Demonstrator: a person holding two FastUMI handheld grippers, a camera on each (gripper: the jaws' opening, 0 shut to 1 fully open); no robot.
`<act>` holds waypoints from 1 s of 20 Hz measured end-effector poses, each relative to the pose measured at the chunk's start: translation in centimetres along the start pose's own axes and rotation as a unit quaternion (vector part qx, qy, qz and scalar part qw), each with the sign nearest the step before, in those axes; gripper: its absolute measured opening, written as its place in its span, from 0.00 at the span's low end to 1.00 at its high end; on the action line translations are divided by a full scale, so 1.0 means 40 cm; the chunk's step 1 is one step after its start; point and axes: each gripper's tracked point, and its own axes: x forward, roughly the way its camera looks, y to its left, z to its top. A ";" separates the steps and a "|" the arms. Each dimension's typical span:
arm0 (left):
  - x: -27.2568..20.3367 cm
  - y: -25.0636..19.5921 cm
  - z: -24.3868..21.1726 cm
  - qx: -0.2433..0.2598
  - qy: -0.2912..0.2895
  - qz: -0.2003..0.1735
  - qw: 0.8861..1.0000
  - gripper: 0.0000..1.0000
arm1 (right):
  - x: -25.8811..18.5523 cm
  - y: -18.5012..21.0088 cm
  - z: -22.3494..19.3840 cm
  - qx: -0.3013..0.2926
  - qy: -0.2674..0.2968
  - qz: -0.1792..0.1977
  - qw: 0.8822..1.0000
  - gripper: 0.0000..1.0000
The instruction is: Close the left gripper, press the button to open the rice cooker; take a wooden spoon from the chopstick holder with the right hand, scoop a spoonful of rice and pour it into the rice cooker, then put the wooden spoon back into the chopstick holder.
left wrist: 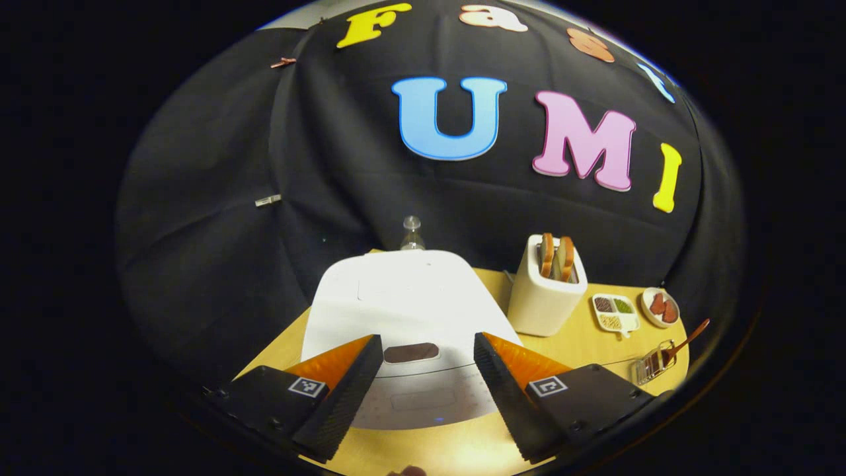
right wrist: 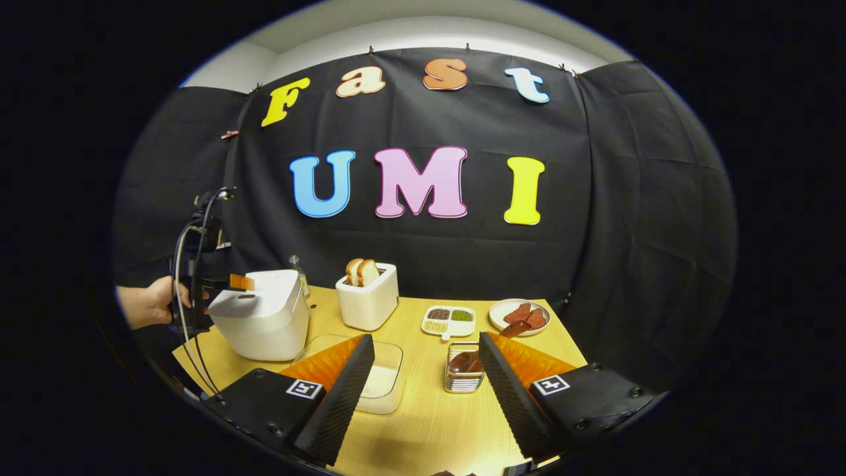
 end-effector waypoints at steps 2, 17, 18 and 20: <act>-0.084 -0.025 0.053 -0.004 -0.035 -0.023 0.999 0.96 | 0.010 -0.021 0.058 0.000 -0.023 -0.007 1.000 0.99; -0.512 -0.075 0.121 -0.015 -0.103 -0.093 0.990 0.95 | -0.104 -0.158 0.219 0.070 -0.061 -0.109 0.990 0.98; -0.509 -0.068 0.122 -0.009 -0.102 -0.093 0.990 0.95 | -0.105 -0.159 0.219 0.066 -0.060 -0.112 0.990 0.98; -0.503 -0.056 0.127 0.002 -0.102 -0.091 0.991 0.95 | -0.101 -0.150 0.225 0.066 -0.060 -0.109 0.990 0.98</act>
